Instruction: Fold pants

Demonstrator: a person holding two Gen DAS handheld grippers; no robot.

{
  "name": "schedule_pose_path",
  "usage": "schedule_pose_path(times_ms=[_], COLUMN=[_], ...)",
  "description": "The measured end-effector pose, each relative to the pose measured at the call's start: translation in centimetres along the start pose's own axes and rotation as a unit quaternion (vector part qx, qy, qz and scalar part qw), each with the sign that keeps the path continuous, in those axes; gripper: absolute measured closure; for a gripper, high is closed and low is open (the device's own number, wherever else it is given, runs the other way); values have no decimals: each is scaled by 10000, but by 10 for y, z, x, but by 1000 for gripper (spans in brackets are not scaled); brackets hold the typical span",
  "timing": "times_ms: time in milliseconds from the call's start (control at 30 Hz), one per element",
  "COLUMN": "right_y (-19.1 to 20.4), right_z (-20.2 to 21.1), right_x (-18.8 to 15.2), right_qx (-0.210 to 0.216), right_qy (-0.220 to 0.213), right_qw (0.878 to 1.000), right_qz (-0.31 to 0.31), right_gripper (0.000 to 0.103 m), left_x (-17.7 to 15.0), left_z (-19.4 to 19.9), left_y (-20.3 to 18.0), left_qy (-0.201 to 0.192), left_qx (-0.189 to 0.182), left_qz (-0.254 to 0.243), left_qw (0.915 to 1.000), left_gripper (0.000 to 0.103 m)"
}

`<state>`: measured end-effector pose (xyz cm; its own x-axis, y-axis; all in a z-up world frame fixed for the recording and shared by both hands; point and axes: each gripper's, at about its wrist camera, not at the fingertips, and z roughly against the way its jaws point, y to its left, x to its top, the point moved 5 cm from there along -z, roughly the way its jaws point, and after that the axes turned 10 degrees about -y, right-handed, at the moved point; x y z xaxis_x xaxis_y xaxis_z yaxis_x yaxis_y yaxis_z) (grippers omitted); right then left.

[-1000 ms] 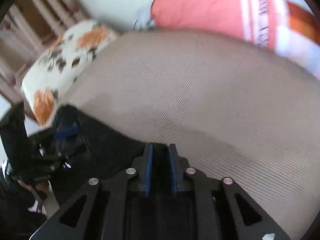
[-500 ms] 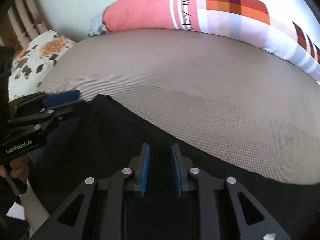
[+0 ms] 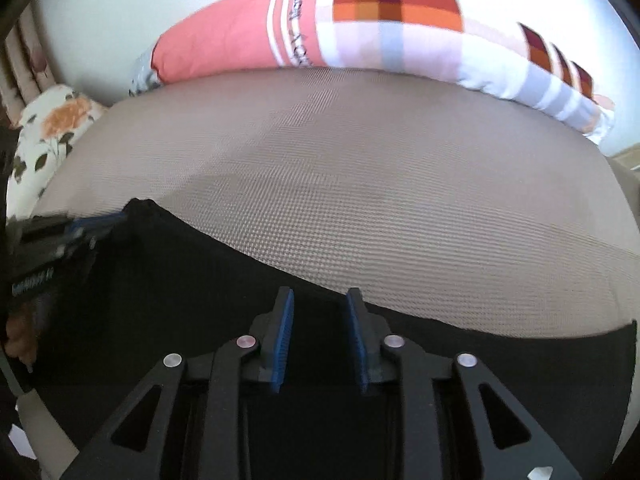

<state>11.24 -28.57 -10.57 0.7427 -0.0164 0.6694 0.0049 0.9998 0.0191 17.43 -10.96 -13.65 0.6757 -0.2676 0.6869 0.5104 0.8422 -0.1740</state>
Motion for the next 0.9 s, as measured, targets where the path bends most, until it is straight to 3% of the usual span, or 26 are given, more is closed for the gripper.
schedule_pose_path(times_ms=[67,167,267,467,700,833,900], right_y=[-2,-10,-21,-48,-98,-135,-162], right_z=[3,2,8,22,46,64,75], right_x=[-5,-15,-21,-36,-58,-72,-80], right_qx=[-47,-121,-183,-321,-564,-668,-698], right_qy=[21,137,115,180,324,412,453], right_qw=[9999,9998,9998,9990,9969,9944,9922], right_qz=[101,17,-44,-239,-437,-706,-933], right_gripper=[76,76,76,77,77,71,71], left_x=[-20,-34,-36,-42,-64,-68,-68], left_z=[1,14,21,34,56,64,64], left_y=[6,15,24,27,24,20,14], left_qy=[179,-26,25,12,88,57,122], left_qx=[103,75,40,198,344,440,461], left_qz=[-106,-8,300,449,571,574,595], left_qw=[9997,10000,9995,9988,9977,9974,9971], left_gripper=[90,90,90,90,87,86,78])
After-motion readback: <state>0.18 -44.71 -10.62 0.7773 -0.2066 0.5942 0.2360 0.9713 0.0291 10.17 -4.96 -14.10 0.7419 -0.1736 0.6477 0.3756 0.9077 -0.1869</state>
